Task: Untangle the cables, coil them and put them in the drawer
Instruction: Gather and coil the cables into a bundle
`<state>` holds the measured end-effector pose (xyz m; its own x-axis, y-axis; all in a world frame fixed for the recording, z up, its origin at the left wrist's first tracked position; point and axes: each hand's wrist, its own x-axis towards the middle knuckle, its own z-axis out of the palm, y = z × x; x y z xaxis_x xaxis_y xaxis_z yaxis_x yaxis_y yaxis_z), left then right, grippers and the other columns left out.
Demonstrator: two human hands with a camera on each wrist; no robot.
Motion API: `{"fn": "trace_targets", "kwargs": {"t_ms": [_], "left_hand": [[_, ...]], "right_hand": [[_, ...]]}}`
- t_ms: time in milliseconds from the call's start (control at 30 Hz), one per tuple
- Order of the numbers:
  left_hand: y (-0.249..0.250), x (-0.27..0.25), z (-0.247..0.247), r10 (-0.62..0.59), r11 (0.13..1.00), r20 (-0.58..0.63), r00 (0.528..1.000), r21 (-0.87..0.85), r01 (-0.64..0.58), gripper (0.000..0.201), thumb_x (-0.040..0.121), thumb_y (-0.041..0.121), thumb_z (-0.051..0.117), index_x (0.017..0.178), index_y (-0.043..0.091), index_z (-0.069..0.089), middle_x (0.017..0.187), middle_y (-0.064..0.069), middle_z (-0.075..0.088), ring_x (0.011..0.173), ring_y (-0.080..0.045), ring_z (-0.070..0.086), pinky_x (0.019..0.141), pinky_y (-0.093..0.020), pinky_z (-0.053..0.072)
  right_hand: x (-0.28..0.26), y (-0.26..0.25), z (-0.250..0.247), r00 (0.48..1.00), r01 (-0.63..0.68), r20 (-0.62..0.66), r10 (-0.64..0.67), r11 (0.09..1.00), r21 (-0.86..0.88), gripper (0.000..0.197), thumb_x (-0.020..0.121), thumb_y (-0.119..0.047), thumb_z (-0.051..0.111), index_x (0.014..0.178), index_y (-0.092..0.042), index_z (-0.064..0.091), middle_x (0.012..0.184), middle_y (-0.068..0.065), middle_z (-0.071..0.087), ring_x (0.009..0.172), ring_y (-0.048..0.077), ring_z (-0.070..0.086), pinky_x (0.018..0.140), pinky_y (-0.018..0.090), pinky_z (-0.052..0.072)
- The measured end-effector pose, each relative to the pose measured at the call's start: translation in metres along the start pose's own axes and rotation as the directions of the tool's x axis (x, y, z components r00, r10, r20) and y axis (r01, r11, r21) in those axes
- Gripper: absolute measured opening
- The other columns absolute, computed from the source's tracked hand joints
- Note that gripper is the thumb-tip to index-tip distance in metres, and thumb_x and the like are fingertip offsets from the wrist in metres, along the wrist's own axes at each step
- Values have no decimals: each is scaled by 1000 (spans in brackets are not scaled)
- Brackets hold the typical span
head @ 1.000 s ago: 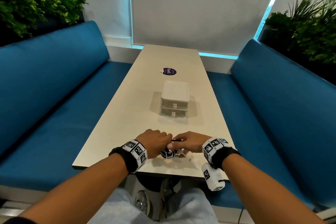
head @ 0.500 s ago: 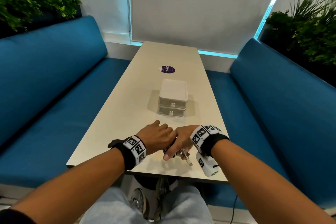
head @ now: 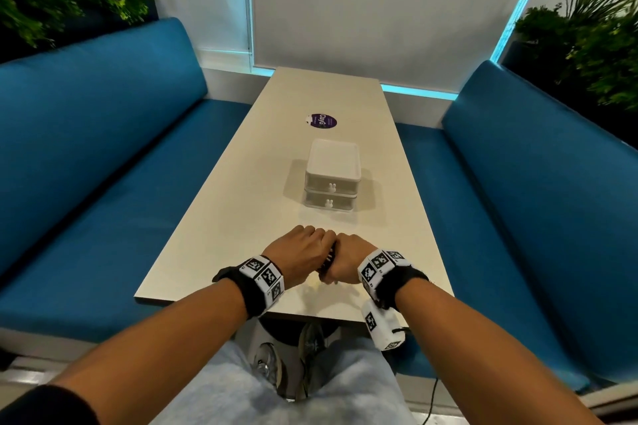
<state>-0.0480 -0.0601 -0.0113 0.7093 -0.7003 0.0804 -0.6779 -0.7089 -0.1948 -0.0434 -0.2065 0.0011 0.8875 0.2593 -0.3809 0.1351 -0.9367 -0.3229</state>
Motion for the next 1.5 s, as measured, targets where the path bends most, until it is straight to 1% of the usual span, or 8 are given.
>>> {"fn": "trace_targets", "kwargs": {"t_ms": [200, 467, 633, 733, 833, 1100, 1267, 1500], "left_hand": [[-6, 11, -18, -199, 960, 213, 956, -154, 234, 10, 85, 14, 59, 95, 15, 58, 89, -6, 63, 70, -25, 55, 61, -33, 41], [-18, 19, -20, -189, 795, 446, 875, -454, 403, 17, 68, 20, 71, 83, 20, 65, 72, 0, 69, 63, -20, 68, 57, -29, 54], [-16, 14, -15, -225, 850, 360, 905, -381, 363, 17, 78, 19, 62, 94, 25, 63, 83, 1, 67, 70, -20, 63, 59, -27, 48], [-16, 10, -13, -208, 943, 275, 939, -199, 268, 21, 85, 25, 58, 105, 24, 61, 90, -1, 66, 71, -22, 59, 62, -30, 46], [-19, 9, -16, -167, 982, 237, 957, -46, 183, 27, 87, 26, 58, 113, 20, 56, 94, -6, 65, 74, -26, 58, 63, -33, 42], [-13, 3, -18, -64, 997, 165, 984, 53, 56, 39, 92, 24, 56, 128, 17, 46, 97, -6, 65, 81, -31, 64, 61, -34, 38], [-11, -1, -21, -93, 995, 116, 989, 57, 86, 38, 89, 22, 59, 124, 14, 45, 102, -6, 63, 87, -30, 63, 63, -35, 39], [-16, 3, -25, -186, 982, 88, 979, 48, 182, 37, 88, 11, 56, 123, 12, 43, 106, -8, 61, 90, -31, 62, 62, -36, 37]], "right_hand": [[-6, 2, -8, 981, 13, -190, -46, 985, -172, 26, 65, -37, 70, 88, -24, 65, 75, -2, 63, 64, 20, 61, 59, 28, 53], [-11, 5, -7, 948, 124, -255, -190, 959, -255, 23, 71, -30, 66, 94, -30, 64, 69, -5, 56, 64, 22, 57, 59, 29, 48], [-10, 8, -4, 966, 155, -195, -172, 983, -100, 26, 72, -28, 69, 97, -24, 62, 83, 0, 66, 74, 24, 62, 66, 33, 53], [-10, 6, -7, 986, 164, -47, -161, 985, 49, 50, 68, -50, 78, 108, -26, 60, 94, -5, 68, 83, 17, 63, 76, 31, 52], [-10, 0, -17, 988, 114, 76, -133, 970, 213, 39, 71, -57, 72, 96, -27, 64, 79, -5, 70, 70, 12, 62, 70, 29, 49], [-1, -1, -36, 987, 22, 158, -32, 998, 65, 64, 45, -75, 77, 89, -28, 71, 77, -6, 69, 77, 17, 65, 72, 34, 50], [-9, -7, -25, 994, -11, 109, 11, 1000, 1, 58, 52, -74, 74, 92, -33, 65, 83, -11, 69, 78, 11, 64, 70, 26, 50], [-12, -14, -22, 999, -26, 54, -2, 861, 508, 32, 66, -4, 80, 95, -7, 65, 84, 14, 72, 71, 27, 73, 63, 37, 60]]}}
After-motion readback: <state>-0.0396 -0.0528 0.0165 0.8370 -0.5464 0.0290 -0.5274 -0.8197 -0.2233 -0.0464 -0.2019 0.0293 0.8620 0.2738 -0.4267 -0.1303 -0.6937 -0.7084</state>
